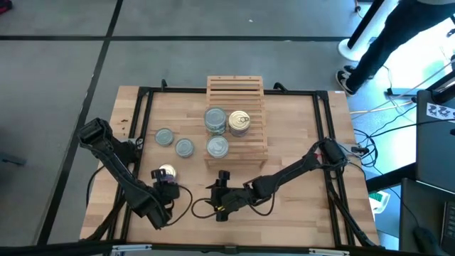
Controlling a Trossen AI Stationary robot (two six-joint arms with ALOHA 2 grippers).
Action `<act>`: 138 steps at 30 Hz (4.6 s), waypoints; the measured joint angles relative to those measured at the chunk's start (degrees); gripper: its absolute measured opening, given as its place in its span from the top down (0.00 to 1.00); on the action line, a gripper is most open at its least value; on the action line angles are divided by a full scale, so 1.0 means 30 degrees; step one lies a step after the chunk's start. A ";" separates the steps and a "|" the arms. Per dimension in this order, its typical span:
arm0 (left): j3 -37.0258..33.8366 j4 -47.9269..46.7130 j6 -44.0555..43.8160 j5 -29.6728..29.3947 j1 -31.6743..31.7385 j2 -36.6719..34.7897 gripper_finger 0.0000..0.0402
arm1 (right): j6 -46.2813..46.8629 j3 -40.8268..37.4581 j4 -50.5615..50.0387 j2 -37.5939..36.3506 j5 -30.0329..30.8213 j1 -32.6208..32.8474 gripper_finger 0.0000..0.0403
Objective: Stack canned seafood by type on shelf
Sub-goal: Put the blue tuna can on the shelf
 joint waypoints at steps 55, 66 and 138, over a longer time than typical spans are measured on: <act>0.0222 -0.0818 0.0171 0.0624 0.1017 0.0000 0.78 | -0.0036 0.0000 -0.0146 0.0013 -0.0036 0.0007 0.42; 0.4703 -0.4378 -0.0017 0.1494 0.1338 -0.0015 0.78 | -0.0036 0.0000 -0.0146 0.0013 -0.0044 0.0007 0.42; -0.4006 -0.2801 -0.7069 0.3601 0.6306 -1.4695 0.35 | -0.0007 0.0015 -1.0120 -0.3972 0.1632 0.1515 0.42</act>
